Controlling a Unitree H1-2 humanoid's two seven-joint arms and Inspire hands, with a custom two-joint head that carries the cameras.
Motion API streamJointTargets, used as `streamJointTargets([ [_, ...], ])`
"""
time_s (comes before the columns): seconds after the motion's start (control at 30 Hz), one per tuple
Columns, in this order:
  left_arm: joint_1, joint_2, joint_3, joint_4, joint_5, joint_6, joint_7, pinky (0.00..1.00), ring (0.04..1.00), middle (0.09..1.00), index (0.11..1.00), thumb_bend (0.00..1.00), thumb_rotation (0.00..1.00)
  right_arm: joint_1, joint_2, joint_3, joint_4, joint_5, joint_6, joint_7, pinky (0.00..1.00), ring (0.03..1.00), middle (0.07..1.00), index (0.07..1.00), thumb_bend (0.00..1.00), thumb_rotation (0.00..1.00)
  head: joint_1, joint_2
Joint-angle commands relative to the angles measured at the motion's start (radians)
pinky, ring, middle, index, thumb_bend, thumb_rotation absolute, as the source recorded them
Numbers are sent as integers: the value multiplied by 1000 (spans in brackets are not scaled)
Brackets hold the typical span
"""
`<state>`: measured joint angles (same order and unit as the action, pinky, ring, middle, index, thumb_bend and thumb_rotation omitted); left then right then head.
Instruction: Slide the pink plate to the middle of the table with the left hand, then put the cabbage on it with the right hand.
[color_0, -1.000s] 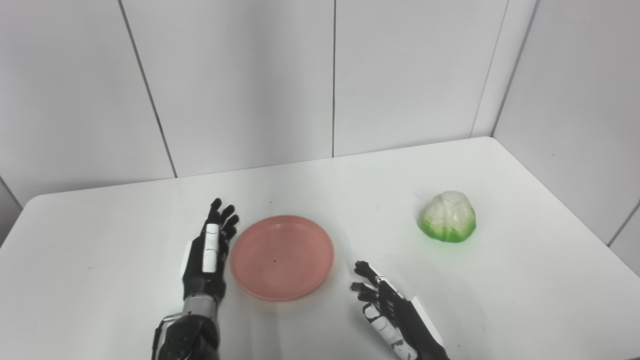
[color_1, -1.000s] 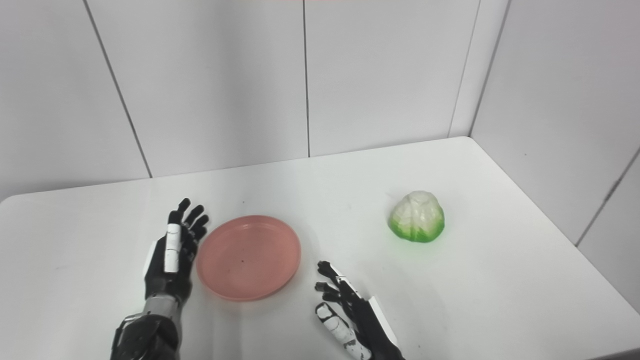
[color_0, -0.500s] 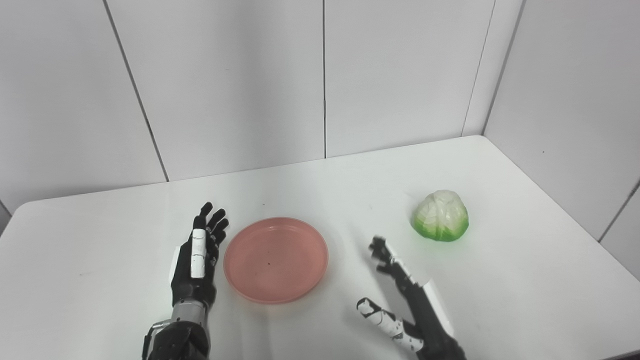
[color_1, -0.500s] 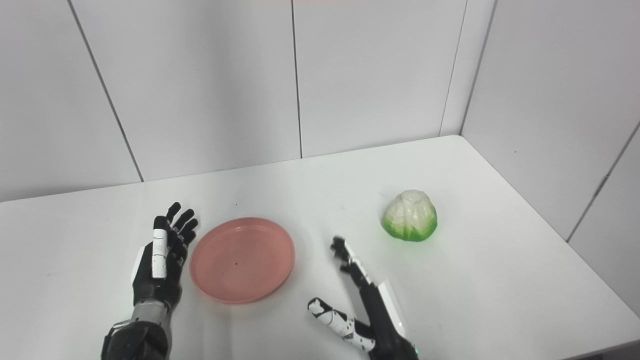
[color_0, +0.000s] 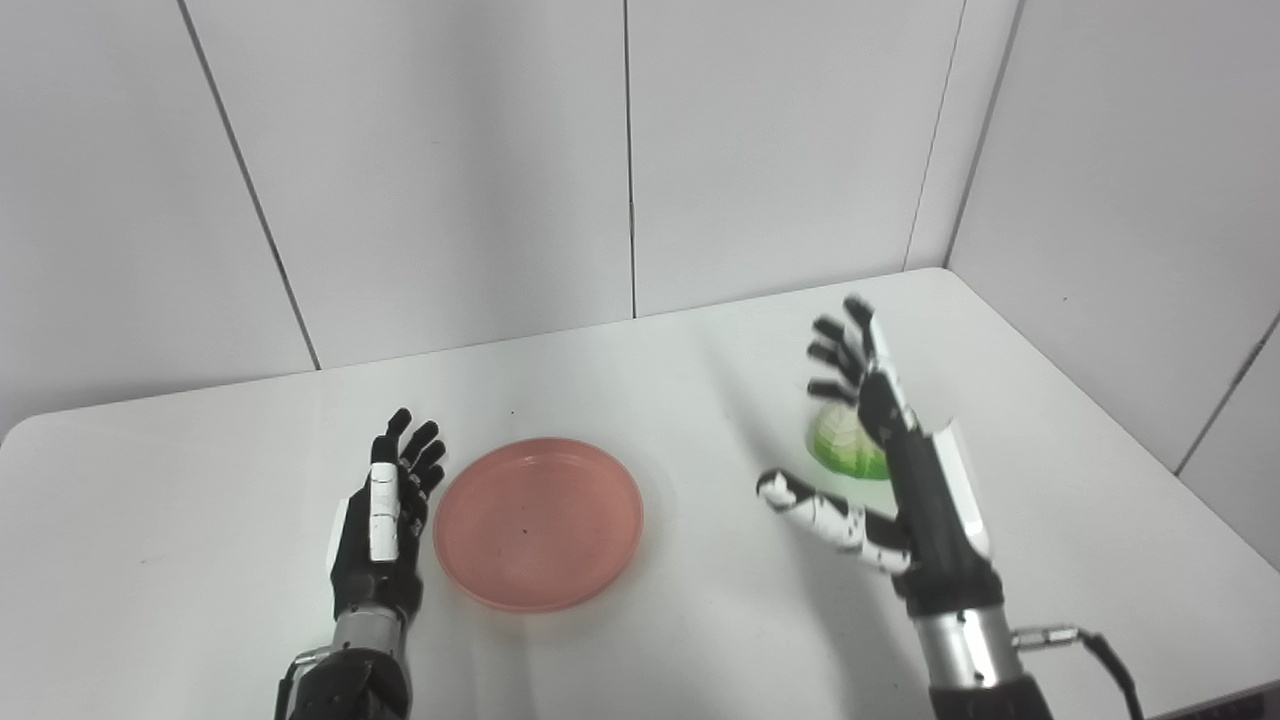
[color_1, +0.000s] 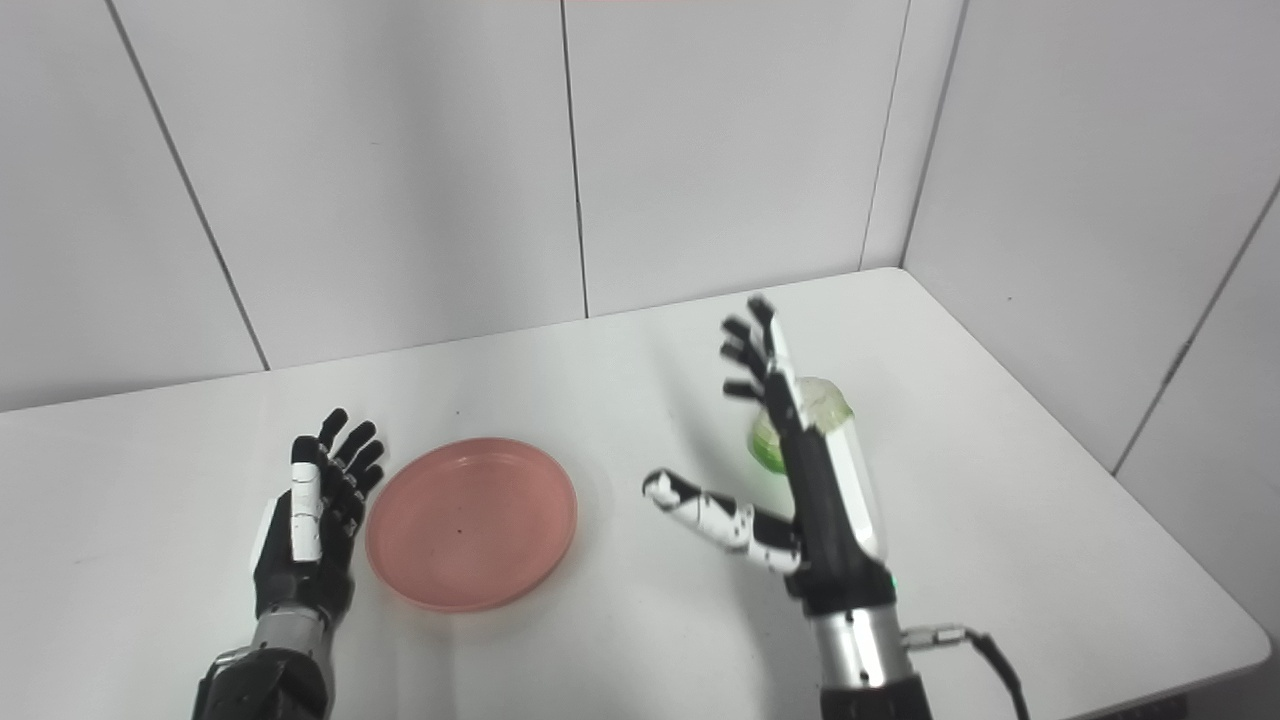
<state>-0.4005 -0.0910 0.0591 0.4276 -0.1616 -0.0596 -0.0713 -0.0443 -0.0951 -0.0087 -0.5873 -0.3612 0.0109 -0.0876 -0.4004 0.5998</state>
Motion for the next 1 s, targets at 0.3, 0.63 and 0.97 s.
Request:
streamJointTargets([
  [0.3,16,-25,-36,9,-2,28,-7,916,910,918,930,897,909,-160,-220,-122,-48,-46,158,162,799,931,981,1000,1000,557,3,-4],
  [0.63,19,-26,-32,7,-4,34,-9,931,912,928,938,905,910,-370,-572,-82,27,-87,454,540,793,956,994,1000,1000,439,6,-3],
  [0.97,13,-25,-31,19,-5,31,-16,945,911,927,940,908,904,-543,-670,9,235,-264,459,878,743,943,996,997,1000,342,6,-3],
])
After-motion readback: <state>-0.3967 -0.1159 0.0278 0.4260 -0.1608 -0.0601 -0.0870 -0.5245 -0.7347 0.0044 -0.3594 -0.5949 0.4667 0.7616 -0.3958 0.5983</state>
